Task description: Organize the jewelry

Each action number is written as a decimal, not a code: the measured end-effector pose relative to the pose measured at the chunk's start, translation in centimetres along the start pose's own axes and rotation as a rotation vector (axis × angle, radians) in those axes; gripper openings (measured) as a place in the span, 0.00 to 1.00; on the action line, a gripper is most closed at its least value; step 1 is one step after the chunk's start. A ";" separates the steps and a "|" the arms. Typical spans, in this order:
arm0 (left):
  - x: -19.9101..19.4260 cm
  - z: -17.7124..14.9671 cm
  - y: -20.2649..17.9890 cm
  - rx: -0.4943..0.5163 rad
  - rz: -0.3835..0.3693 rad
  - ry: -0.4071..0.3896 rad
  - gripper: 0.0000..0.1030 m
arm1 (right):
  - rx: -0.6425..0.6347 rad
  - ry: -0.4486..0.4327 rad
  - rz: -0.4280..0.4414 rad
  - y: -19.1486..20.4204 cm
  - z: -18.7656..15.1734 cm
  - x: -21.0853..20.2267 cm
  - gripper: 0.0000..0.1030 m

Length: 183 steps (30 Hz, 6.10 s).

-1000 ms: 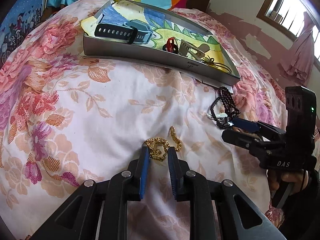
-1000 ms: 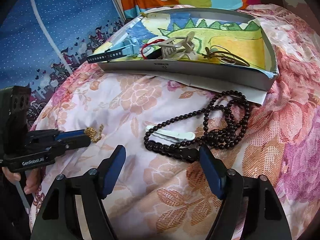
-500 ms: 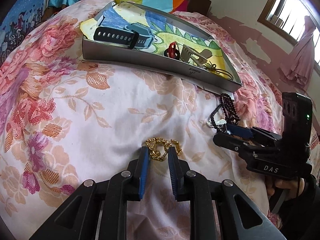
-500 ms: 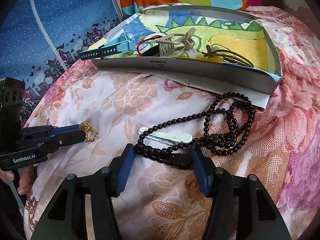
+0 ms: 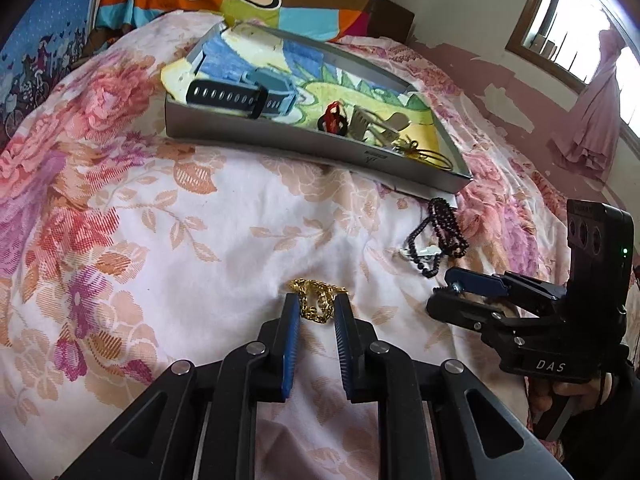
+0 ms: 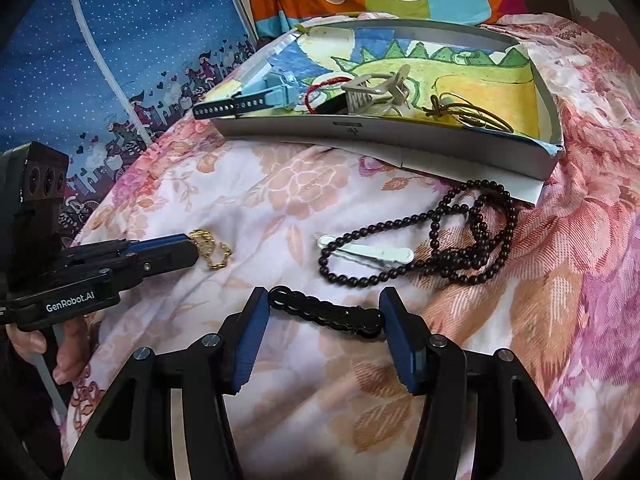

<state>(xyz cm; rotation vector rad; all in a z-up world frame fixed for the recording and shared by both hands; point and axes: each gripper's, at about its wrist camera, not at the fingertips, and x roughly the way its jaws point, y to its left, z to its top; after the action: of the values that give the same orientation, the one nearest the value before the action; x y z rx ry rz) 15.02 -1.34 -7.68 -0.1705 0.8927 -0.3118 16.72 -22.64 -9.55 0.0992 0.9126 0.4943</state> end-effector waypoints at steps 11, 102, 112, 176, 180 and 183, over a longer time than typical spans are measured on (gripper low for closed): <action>-2.3 0.6 -1.4 0.038 0.021 -0.050 0.16 | 0.018 -0.065 0.009 0.0 -0.5 -2.3 0.50; -11.8 4.1 -7.6 0.047 0.133 -0.432 1.00 | -0.060 -0.474 -0.304 0.6 1.7 -18.2 0.99; -14.2 -1.4 -8.3 0.063 0.162 -0.384 1.00 | -0.050 -0.424 -0.309 1.7 -3.2 -20.8 0.99; 2.4 2.1 -6.2 0.364 0.060 0.019 0.63 | -0.051 -0.073 -0.183 -4.7 1.9 -4.4 0.46; 3.5 2.3 -6.2 0.377 0.046 0.036 0.56 | -0.045 -0.042 -0.164 -4.9 2.9 -2.3 0.46; 4.2 2.5 -6.4 0.388 0.039 0.042 0.53 | -0.043 0.002 -0.182 -4.9 3.2 -0.8 0.40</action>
<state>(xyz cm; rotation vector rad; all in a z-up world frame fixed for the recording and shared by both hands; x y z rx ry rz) 18.19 -8.71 -7.43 0.2124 0.8596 -0.4469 20.63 -26.97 -8.44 -0.0241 0.9029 0.3444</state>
